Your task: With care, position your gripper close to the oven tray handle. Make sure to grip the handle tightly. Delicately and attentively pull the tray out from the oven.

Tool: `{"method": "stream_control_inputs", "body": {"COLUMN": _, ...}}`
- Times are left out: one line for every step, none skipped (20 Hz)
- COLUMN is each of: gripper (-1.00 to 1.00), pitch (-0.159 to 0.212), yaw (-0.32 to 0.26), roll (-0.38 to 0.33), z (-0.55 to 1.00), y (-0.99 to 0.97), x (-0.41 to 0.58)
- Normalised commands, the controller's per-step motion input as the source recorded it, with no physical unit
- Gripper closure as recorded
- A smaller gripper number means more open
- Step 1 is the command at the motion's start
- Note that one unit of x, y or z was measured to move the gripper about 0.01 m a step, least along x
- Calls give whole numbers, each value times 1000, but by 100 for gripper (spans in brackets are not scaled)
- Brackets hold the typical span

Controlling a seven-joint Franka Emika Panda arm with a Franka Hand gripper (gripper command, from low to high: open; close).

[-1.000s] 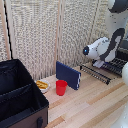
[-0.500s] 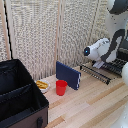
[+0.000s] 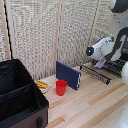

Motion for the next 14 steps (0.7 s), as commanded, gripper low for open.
{"method": "stream_control_inputs", "body": {"gripper": 100, "pitch": 43, "yaw": 211, "roll": 33, "z": 29, "y": 343, "x": 0}}
{"method": "stream_control_inputs", "body": {"gripper": 100, "pitch": 55, "yaw": 185, "roll": 28, "z": 71, "y": 429, "x": 6}}
{"method": "stream_control_inputs", "body": {"gripper": 100, "pitch": 56, "yaw": 169, "roll": 40, "z": 129, "y": 469, "x": 20}}
{"method": "stream_control_inputs", "body": {"gripper": 100, "pitch": 45, "yaw": 167, "roll": 42, "z": 126, "y": 471, "x": 6}}
{"method": "stream_control_inputs", "body": {"gripper": 100, "pitch": 43, "yaw": 154, "roll": 45, "z": 137, "y": 503, "x": 6}}
{"method": "stream_control_inputs", "body": {"gripper": 100, "pitch": 33, "yaw": 139, "roll": 61, "z": 194, "y": 523, "x": 0}}
{"method": "stream_control_inputs", "body": {"gripper": 100, "pitch": 36, "yaw": 116, "roll": 56, "z": 223, "y": 589, "x": 31}}
{"method": "stream_control_inputs", "body": {"gripper": 100, "pitch": 44, "yaw": 106, "roll": 58, "z": 246, "y": 614, "x": 86}}
{"method": "stream_control_inputs", "body": {"gripper": 100, "pitch": 43, "yaw": 93, "roll": 38, "z": 191, "y": 674, "x": 103}}
{"method": "stream_control_inputs", "body": {"gripper": 100, "pitch": 56, "yaw": 66, "roll": 6, "z": 126, "y": 766, "x": 151}}
{"method": "stream_control_inputs", "body": {"gripper": 100, "pitch": 47, "yaw": 62, "roll": 0, "z": 91, "y": 777, "x": 63}}
{"method": "stream_control_inputs", "body": {"gripper": 100, "pitch": 44, "yaw": 64, "roll": 0, "z": 37, "y": 794, "x": 60}}
{"method": "stream_control_inputs", "body": {"gripper": 100, "pitch": 47, "yaw": 68, "roll": 0, "z": 26, "y": 797, "x": 71}}
{"method": "stream_control_inputs", "body": {"gripper": 100, "pitch": 31, "yaw": 69, "roll": 0, "z": 0, "y": 800, "x": 43}}
